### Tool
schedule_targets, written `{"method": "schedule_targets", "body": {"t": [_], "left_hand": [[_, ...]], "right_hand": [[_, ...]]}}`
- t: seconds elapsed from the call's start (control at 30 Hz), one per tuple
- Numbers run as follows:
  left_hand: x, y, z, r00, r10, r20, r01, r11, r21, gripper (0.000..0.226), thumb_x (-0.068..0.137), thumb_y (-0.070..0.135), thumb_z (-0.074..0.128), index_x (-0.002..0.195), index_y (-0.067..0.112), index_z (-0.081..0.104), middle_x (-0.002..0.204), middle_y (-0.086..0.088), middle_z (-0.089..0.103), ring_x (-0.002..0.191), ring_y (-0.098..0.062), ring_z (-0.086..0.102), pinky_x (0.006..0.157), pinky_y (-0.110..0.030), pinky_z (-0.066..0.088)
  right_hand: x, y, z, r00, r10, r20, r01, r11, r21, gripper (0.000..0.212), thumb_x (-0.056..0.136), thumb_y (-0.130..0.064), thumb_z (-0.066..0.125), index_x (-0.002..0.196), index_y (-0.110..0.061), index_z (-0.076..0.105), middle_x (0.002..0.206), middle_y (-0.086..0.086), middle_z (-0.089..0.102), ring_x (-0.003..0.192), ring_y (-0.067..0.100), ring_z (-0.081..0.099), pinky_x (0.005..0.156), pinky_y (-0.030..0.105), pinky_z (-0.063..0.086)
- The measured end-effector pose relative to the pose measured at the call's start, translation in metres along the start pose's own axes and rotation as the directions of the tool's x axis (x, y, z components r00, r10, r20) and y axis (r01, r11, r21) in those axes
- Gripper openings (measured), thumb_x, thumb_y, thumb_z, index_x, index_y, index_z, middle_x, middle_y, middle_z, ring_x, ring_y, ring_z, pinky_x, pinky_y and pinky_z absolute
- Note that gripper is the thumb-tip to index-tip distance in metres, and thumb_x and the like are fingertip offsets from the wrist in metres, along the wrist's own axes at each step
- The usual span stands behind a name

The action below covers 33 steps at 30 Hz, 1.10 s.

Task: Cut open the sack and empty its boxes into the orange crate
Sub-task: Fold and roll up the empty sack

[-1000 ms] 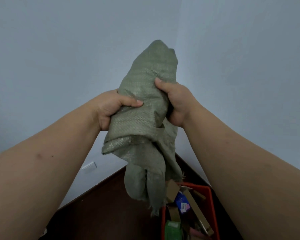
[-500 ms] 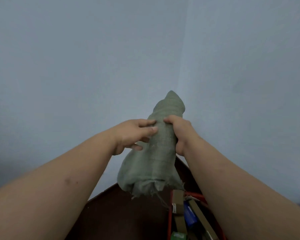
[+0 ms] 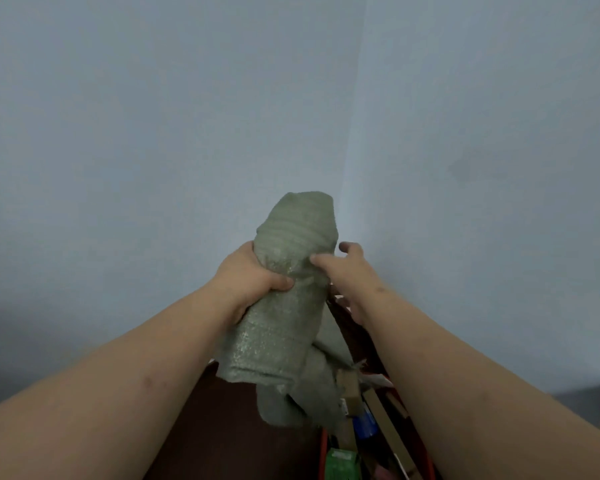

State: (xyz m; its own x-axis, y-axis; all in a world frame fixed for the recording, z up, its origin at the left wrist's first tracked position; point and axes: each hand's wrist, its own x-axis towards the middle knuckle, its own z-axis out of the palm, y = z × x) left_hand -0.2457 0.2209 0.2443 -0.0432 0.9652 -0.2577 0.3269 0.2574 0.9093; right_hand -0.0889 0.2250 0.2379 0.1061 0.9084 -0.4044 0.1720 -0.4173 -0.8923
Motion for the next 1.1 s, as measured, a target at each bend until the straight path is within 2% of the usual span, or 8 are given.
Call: {"method": "schedule_targets", "body": {"t": [0.13, 0.27, 0.47, 0.57, 0.73, 0.83, 0.93, 1.1], "left_hand": [[-0.018, 0.026, 0.017, 0.95, 0.306, 0.065, -0.276, 0.719, 0.638, 0.063, 0.072, 0.029, 0.072, 0.129, 0.023, 0.046, 0.11, -0.002, 0.066, 0.099, -0.025, 0.063, 0.083, -0.035, 0.051], [-0.015, 0.034, 0.003, 0.951, 0.036, 0.307, -0.067, 0.994, 0.091, 0.049, 0.077, 0.028, 0.073, 0.124, 0.037, 0.06, 0.122, 0.0, 0.066, 0.108, -0.019, 0.063, 0.097, -0.039, 0.051], [-0.001, 0.013, -0.016, 0.933, -0.2, 0.298, 0.248, 0.96, -0.132, 0.101, 0.064, 0.053, 0.081, 0.148, 0.03, 0.031, 0.137, -0.003, 0.055, 0.106, -0.023, 0.065, 0.083, -0.038, 0.056], [-0.002, 0.008, -0.02, 0.851, -0.271, 0.45, 0.405, 0.884, -0.233, 0.086, 0.058, 0.048, 0.083, 0.133, 0.016, 0.053, 0.122, -0.014, 0.068, 0.105, -0.033, 0.069, 0.084, -0.046, 0.057], [0.007, 0.0, -0.013, 0.979, -0.168, 0.116, 0.191, 0.953, -0.234, 0.068, 0.061, 0.014, 0.086, 0.123, 0.014, 0.058, 0.114, -0.01, 0.07, 0.101, -0.031, 0.068, 0.091, -0.049, 0.053], [0.008, 0.001, -0.004, 0.981, 0.108, -0.163, -0.061, 0.961, 0.268, 0.073, 0.062, 0.029, 0.085, 0.125, 0.02, 0.05, 0.111, 0.001, 0.066, 0.099, -0.023, 0.064, 0.086, -0.037, 0.052], [0.005, 0.009, 0.011, 0.945, 0.32, -0.071, -0.195, 0.721, 0.665, 0.079, 0.066, 0.041, 0.076, 0.133, 0.024, 0.038, 0.118, -0.001, 0.063, 0.104, -0.026, 0.062, 0.087, -0.039, 0.051], [0.01, 0.009, 0.002, 0.982, 0.081, 0.171, -0.113, 0.975, 0.189, 0.099, 0.067, 0.053, 0.076, 0.15, 0.032, 0.025, 0.127, 0.01, 0.054, 0.112, -0.013, 0.058, 0.096, -0.033, 0.048]], "right_hand": [[-0.011, -0.016, 0.004, 0.967, 0.116, 0.227, -0.158, 0.972, 0.175, 0.083, 0.059, -0.059, 0.077, 0.129, -0.026, 0.045, 0.119, -0.001, 0.058, 0.108, 0.027, 0.056, 0.085, 0.049, 0.044], [-0.007, -0.021, -0.012, 0.981, 0.085, 0.175, -0.155, 0.883, 0.442, 0.036, 0.08, -0.028, 0.066, 0.114, -0.015, 0.061, 0.104, 0.009, 0.067, 0.093, 0.027, 0.065, 0.074, 0.042, 0.055], [-0.007, -0.025, -0.015, 0.962, 0.004, 0.274, -0.188, 0.737, 0.649, 0.031, 0.087, -0.016, 0.048, 0.111, -0.004, 0.063, 0.11, 0.018, 0.068, 0.104, 0.033, 0.063, 0.094, 0.048, 0.05], [-0.004, -0.018, -0.011, 0.946, 0.015, 0.325, -0.231, 0.733, 0.64, 0.032, 0.088, -0.016, 0.047, 0.112, -0.003, 0.064, 0.106, 0.018, 0.069, 0.1, 0.033, 0.065, 0.088, 0.044, 0.052], [0.011, -0.013, 0.003, 0.998, 0.053, 0.042, -0.059, 0.984, 0.169, 0.055, 0.085, -0.024, 0.063, 0.133, -0.012, 0.038, 0.122, 0.007, 0.056, 0.107, 0.028, 0.058, 0.079, 0.04, 0.05], [0.014, -0.017, 0.009, 0.992, 0.068, 0.107, -0.085, 0.983, 0.162, 0.073, 0.074, -0.041, 0.072, 0.135, -0.019, 0.038, 0.121, 0.005, 0.059, 0.095, 0.023, 0.062, 0.062, 0.031, 0.049], [0.01, -0.023, 0.015, 0.944, 0.191, 0.268, -0.246, 0.951, 0.189, 0.098, 0.056, -0.056, 0.083, 0.138, -0.026, 0.038, 0.12, 0.005, 0.059, 0.081, 0.025, 0.06, 0.044, 0.041, 0.055], [0.038, -0.006, 0.005, 0.963, 0.168, 0.213, -0.24, 0.893, 0.382, 0.096, 0.04, -0.029, 0.084, 0.129, -0.027, 0.05, 0.118, 0.01, 0.066, 0.098, 0.037, 0.068, 0.077, 0.064, 0.051]]}}
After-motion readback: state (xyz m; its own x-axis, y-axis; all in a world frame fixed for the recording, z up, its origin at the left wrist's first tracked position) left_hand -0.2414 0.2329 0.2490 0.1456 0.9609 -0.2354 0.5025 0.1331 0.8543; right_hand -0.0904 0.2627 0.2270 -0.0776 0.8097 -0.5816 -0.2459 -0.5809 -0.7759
